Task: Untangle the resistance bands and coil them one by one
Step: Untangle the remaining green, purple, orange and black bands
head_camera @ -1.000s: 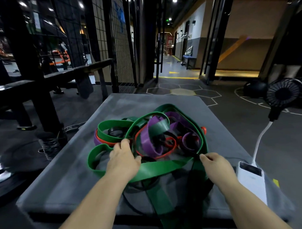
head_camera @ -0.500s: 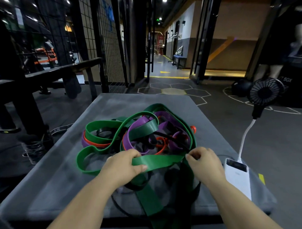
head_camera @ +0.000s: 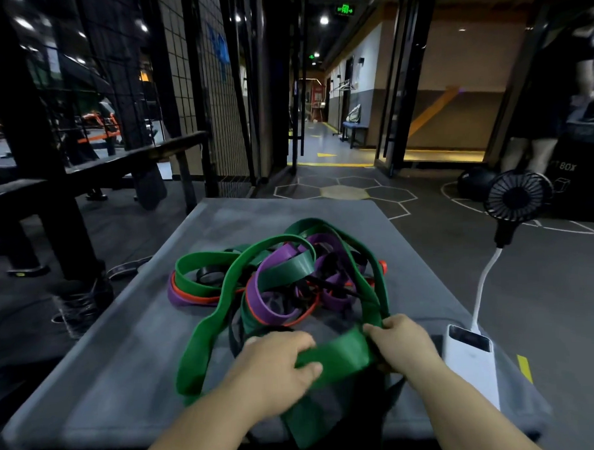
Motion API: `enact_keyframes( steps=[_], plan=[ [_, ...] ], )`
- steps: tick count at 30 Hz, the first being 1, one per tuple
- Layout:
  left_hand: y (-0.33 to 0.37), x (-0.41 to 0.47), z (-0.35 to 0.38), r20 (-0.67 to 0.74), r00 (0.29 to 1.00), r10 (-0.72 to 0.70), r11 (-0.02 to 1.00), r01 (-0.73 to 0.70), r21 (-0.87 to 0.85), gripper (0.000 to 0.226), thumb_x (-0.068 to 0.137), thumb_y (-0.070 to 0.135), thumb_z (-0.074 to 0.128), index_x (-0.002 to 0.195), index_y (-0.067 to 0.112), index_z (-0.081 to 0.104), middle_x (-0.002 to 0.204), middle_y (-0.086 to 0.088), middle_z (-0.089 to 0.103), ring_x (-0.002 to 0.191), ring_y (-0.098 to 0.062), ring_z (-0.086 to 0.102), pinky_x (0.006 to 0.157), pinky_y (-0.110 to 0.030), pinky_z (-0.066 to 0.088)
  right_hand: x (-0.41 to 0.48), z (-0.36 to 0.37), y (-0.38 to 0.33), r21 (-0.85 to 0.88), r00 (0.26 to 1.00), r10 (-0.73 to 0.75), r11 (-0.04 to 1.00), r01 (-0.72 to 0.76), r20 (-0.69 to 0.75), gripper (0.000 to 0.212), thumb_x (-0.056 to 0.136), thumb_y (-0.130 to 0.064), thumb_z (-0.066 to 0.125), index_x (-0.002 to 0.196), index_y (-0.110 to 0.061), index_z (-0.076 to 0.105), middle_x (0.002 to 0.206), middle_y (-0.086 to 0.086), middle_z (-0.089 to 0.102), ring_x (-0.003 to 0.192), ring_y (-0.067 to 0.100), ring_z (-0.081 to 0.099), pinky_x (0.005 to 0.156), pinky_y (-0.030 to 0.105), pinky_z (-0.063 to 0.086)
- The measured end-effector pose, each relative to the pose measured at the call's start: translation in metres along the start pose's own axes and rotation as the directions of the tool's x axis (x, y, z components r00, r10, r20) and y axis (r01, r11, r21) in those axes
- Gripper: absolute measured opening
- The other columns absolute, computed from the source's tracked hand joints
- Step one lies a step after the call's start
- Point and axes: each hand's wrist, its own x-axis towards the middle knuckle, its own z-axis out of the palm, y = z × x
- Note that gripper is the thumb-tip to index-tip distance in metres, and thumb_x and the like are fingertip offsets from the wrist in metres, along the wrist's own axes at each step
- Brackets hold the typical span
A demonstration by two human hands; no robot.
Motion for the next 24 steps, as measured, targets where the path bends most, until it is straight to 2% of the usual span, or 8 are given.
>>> enact_keyframes(
  steps=[3, 5, 9, 14, 16, 18, 21, 24],
  plan=[
    [-0.021, 0.008, 0.007, -0.141, 0.977, -0.162, 0.975, 0.181, 0.131, 0.027, 0.092, 0.043, 0.051, 0.117, 0.031, 0.052, 0.116, 0.01, 0.059, 0.117, -0.019, 0.05, 0.095, -0.038, 0.038, -0.011, -0.007, -0.008, -0.407, 0.993, -0.112, 0.909, 0.09, -0.03, 0.042, 0.087, -0.055, 0.058, 0.082, -0.014, 0.056, 0.084, 0.005, 0.068, 0.086, 0.028, 0.065, 0.065, 0.027, 0.043],
    [-0.035, 0.015, 0.01, -0.155, 0.959, -0.239, 0.957, 0.26, 0.13, 0.036, 0.089, 0.037, 0.056, 0.122, 0.031, 0.043, 0.122, 0.01, 0.052, 0.12, -0.018, 0.042, 0.096, -0.037, 0.037, -0.016, -0.008, -0.018, -0.53, 0.98, -0.197, 0.832, 0.162, -0.01, 0.037, 0.088, -0.053, 0.058, 0.081, -0.018, 0.052, 0.076, -0.002, 0.059, 0.079, 0.025, 0.059, 0.061, 0.028, 0.039],
    [-0.054, 0.031, 0.016, -0.178, 0.929, -0.326, 0.946, 0.319, -0.066, 0.049, 0.083, 0.033, 0.06, 0.127, 0.03, 0.038, 0.127, 0.008, 0.044, 0.121, -0.018, 0.038, 0.097, -0.033, 0.036, -0.01, 0.0, -0.055, -0.356, 0.946, -0.324, 0.884, 0.301, -0.003, 0.029, 0.091, -0.048, 0.06, 0.083, -0.021, 0.055, 0.074, -0.007, 0.056, 0.068, 0.014, 0.051, 0.054, 0.028, 0.035],
    [-0.064, 0.046, 0.009, -0.219, 0.827, -0.518, 0.817, 0.404, -0.411, 0.024, 0.093, 0.039, 0.055, 0.109, 0.025, 0.044, 0.117, 0.001, 0.053, 0.112, -0.022, 0.051, 0.087, -0.033, 0.043, 0.035, 0.043, -0.083, -0.28, 0.894, -0.435, 0.85, 0.447, 0.107, 0.025, 0.095, -0.035, 0.056, 0.108, -0.02, 0.072, 0.105, -0.001, 0.07, 0.097, 0.018, 0.063, 0.075, 0.024, 0.042],
    [-0.068, 0.052, 0.009, -0.183, 0.824, -0.537, 0.791, 0.416, -0.449, 0.035, 0.095, 0.041, 0.051, 0.123, 0.021, 0.046, 0.127, -0.003, 0.054, 0.115, -0.025, 0.053, 0.089, -0.035, 0.044, 0.051, 0.062, -0.085, -0.358, 0.895, -0.415, 0.82, 0.447, 0.167, 0.032, 0.093, -0.039, 0.058, 0.118, -0.022, 0.068, 0.124, 0.002, 0.065, 0.115, 0.022, 0.058, 0.093, 0.027, 0.044],
    [-0.073, 0.058, 0.009, -0.167, 0.824, -0.542, 0.786, 0.426, -0.449, 0.046, 0.095, 0.045, 0.05, 0.132, 0.019, 0.043, 0.133, -0.005, 0.052, 0.119, -0.026, 0.052, 0.092, -0.035, 0.044, 0.058, 0.074, -0.086, -0.468, 0.919, -0.367, 0.792, 0.391, 0.147, 0.047, 0.091, -0.051, 0.056, 0.132, -0.027, 0.057, 0.14, 0.001, 0.049, 0.132, 0.025, 0.04, 0.108, 0.035, 0.036],
    [-0.079, 0.065, 0.008, -0.158, 0.825, -0.543, 0.792, 0.441, -0.422, 0.059, 0.094, 0.053, 0.047, 0.142, 0.023, 0.035, 0.14, -0.006, 0.044, 0.126, -0.026, 0.046, 0.096, -0.037, 0.041, 0.06, 0.082, -0.089, -0.571, 0.929, -0.368, 0.757, 0.318, 0.03, 0.06, 0.087, -0.065, 0.053, 0.135, -0.031, 0.05, 0.141, -0.003, 0.041, 0.135, 0.024, 0.03, 0.107, 0.041, 0.033],
    [-0.087, 0.071, 0.007, -0.113, 0.836, -0.537, 0.79, 0.451, -0.417, 0.066, 0.093, 0.059, 0.043, 0.149, 0.028, 0.026, 0.145, -0.005, 0.039, 0.131, -0.027, 0.041, 0.099, -0.038, 0.039, 0.067, 0.086, -0.094, -0.466, 0.924, -0.379, 0.81, 0.357, 0.048, 0.051, 0.085, -0.058, 0.06, 0.126, -0.028, 0.06, 0.131, -0.002, 0.052, 0.127, 0.023, 0.042, 0.105, 0.035, 0.037]
  ],
)
